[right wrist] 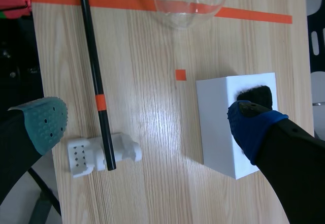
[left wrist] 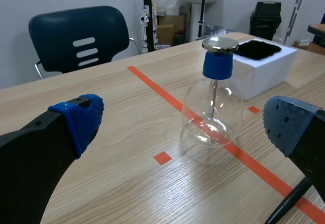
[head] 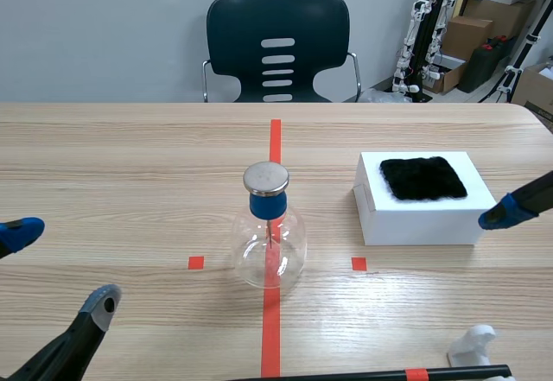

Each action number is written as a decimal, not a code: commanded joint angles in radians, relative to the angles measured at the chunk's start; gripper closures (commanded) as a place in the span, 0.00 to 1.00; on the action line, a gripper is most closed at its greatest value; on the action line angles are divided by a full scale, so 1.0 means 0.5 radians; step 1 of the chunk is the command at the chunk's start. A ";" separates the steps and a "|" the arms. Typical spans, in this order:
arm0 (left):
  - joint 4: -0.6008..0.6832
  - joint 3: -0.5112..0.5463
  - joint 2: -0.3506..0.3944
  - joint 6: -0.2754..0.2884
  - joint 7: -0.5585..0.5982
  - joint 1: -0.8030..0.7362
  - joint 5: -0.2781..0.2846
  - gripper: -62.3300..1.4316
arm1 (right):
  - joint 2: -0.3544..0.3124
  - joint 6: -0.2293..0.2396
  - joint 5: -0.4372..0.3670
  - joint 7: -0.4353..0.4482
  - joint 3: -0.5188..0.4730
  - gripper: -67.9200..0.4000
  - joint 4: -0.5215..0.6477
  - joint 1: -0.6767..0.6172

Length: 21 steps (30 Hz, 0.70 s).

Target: Do the electroscope experiment. pick up the black charging rod

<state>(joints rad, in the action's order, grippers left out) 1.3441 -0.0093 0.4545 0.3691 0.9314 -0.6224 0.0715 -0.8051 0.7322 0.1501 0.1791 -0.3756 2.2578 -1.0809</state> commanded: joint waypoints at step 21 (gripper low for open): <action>-0.451 -0.319 -0.056 -0.043 0.101 0.400 -0.032 0.00 | -0.071 0.027 -0.050 -1.377 1.221 0.00 0.040 0.840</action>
<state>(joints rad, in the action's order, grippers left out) 1.1084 -0.1688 0.4267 0.3550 0.9497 -0.4240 0.0452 -0.8524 0.7391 0.1310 -0.5003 0.2443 2.2864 -0.6716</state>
